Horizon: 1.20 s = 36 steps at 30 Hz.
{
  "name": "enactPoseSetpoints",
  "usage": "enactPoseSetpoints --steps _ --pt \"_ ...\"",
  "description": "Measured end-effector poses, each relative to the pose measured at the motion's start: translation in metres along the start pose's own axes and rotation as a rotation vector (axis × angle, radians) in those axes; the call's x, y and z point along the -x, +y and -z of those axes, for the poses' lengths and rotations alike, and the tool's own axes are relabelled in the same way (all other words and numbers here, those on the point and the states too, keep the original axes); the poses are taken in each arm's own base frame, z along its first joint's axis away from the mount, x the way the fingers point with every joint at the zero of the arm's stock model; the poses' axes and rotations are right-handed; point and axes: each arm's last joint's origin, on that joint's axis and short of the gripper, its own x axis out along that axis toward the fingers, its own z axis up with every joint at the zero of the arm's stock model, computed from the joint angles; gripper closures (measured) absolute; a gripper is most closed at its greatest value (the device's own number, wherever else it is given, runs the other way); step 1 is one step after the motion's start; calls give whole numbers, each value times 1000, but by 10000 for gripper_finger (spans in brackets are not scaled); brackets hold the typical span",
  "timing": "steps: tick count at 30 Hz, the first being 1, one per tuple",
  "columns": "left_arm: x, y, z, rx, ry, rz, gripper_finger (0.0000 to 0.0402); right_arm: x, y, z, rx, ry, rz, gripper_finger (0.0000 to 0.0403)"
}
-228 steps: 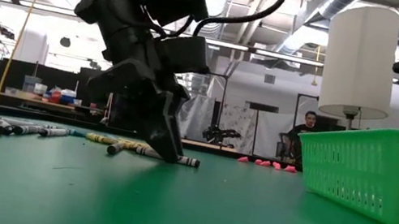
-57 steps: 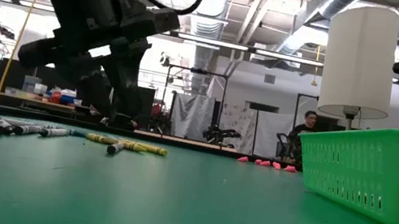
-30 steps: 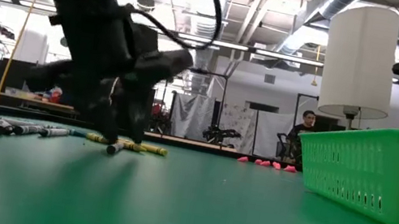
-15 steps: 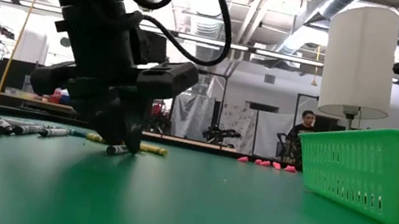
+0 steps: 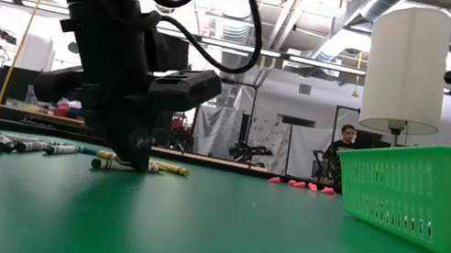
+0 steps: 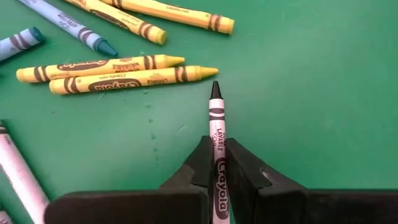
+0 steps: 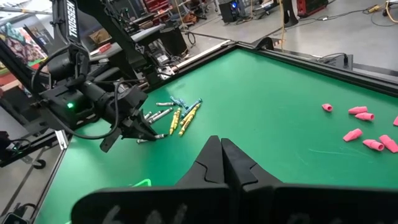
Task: Sort crayons
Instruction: Put the black crayon into the green bin
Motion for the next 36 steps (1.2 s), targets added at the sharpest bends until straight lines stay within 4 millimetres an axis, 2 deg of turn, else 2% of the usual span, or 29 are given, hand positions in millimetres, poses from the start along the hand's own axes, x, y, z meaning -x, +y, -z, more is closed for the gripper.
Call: enactPoseSetpoints --steps 11,22,28,36 --pt "24 -36 -27 -126 -157 114 392 0 0 0 2 0 1 403" --pt "45 -82 -66 -288 -419 453 392 0 0 0 2 -1 2 403" --pt "45 -91 -88 -331 -478 616 393 0 0 0 2 -3 4 403" --pt "45 -94 -101 -389 -526 684 393 0 0 0 3 -3 4 403"
